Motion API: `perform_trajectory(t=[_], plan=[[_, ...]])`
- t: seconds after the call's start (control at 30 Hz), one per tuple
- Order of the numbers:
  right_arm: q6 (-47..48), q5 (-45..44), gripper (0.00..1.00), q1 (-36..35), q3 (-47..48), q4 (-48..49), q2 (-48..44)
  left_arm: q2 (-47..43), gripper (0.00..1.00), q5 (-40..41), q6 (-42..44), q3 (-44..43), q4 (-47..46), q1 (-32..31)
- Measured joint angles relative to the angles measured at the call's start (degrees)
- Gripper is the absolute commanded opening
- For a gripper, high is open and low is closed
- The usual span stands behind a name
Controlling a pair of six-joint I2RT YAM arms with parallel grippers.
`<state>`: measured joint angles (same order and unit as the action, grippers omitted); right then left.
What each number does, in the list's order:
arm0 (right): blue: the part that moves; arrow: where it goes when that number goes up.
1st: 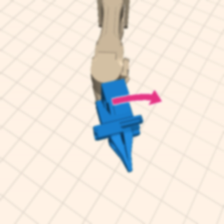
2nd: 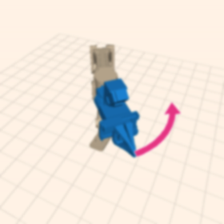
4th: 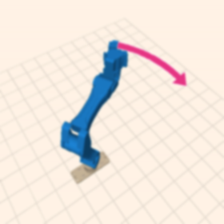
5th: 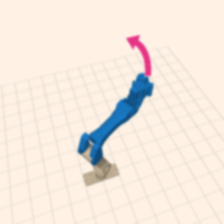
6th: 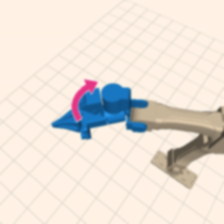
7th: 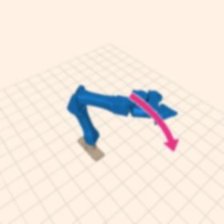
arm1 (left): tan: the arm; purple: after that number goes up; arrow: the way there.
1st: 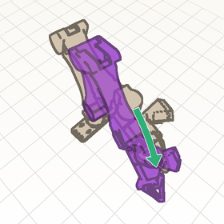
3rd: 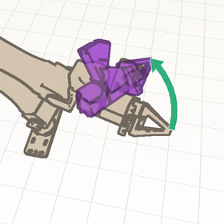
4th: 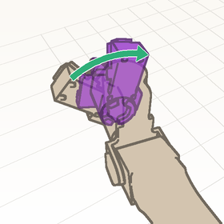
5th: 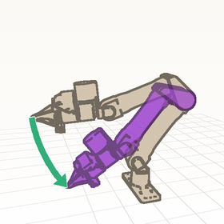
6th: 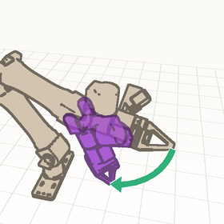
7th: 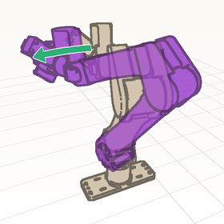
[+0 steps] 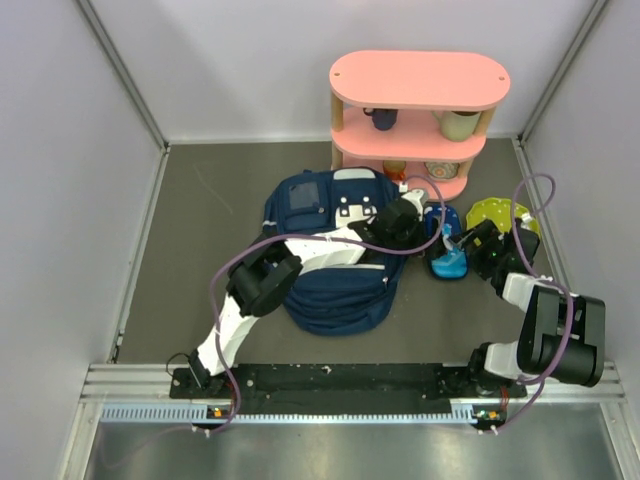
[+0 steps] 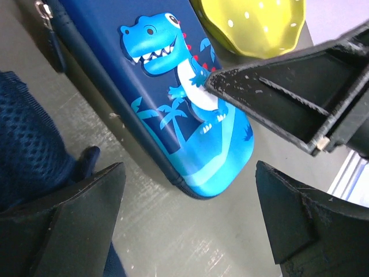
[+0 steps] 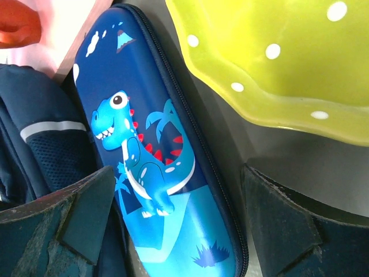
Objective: Pack the student bag
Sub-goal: Pick up the stationery from the center of the board.
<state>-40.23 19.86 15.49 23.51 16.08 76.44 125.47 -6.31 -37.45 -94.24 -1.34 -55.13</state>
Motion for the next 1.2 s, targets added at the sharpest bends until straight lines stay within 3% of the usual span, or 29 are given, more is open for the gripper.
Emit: perform_trajectory(t=[0.13, 0.33, 0.43, 0.5, 0.67, 0.8, 0.97, 1.0, 1.03, 1.1, 1.13, 1.2], plan=[[0.7, 2.8, 0.85, 0.3, -0.3, 2.5, 1.4, 4.0, 0.94, -2.3, -3.3, -1.7, -2.3, 0.4], [2.1, 7.5, 0.68, 0.5, -0.3, 4.5, 3.4, 8.2, 0.77, -6.6, -6.8, -3.2, -6.0, 0.9], [2.8, 8.9, 0.66, 0.6, -1.2, 4.9, 3.5, 8.5, 0.60, -7.6, -7.6, -3.2, -6.0, 1.5], [2.9, 9.9, 0.66, 1.1, -1.7, 5.4, 3.5, 8.7, 0.44, -8.0, -7.9, -3.2, -6.0, 1.9], [2.8, 11.3, 0.68, 1.6, -2.5, 6.5, 3.2, 9.2, 0.28, -9.8, -8.9, -3.2, -6.8, 3.0], [3.2, 11.8, 0.68, 1.7, -2.5, 6.4, 3.2, 9.2, 0.54, -10.9, -8.9, -3.2, -7.7, 3.3], [3.1, 13.6, 0.61, 1.9, -2.5, 7.4, 4.3, 9.2, 0.62, -12.6, -8.7, -3.3, -7.8, 3.4], [3.1, 13.9, 0.60, 2.0, -2.5, 8.0, 4.7, 9.2, 0.59, -12.8, -8.7, -3.3, -7.8, 3.4], [3.0, 14.0, 0.59, 2.1, -2.5, 8.5, 5.2, 9.2, 0.45, -13.0, -8.7, -3.3, -7.9, 3.4], [2.6, 14.5, 0.56, 2.4, -2.5, 9.8, 6.1, 9.2, 0.35, -13.0, -8.6, -3.3, -7.6, 3.6], [2.6, 14.8, 0.54, 2.6, -2.5, 10.3, 6.4, 9.4, 0.24, -13.1, -8.7, -3.3, -7.6, 3.8], [2.2, 15.1, 0.53, 2.7, -2.5, 11.3, 7.3, 10.1, 0.12, -13.6, -9.5, -3.3, -8.4, 4.4]])
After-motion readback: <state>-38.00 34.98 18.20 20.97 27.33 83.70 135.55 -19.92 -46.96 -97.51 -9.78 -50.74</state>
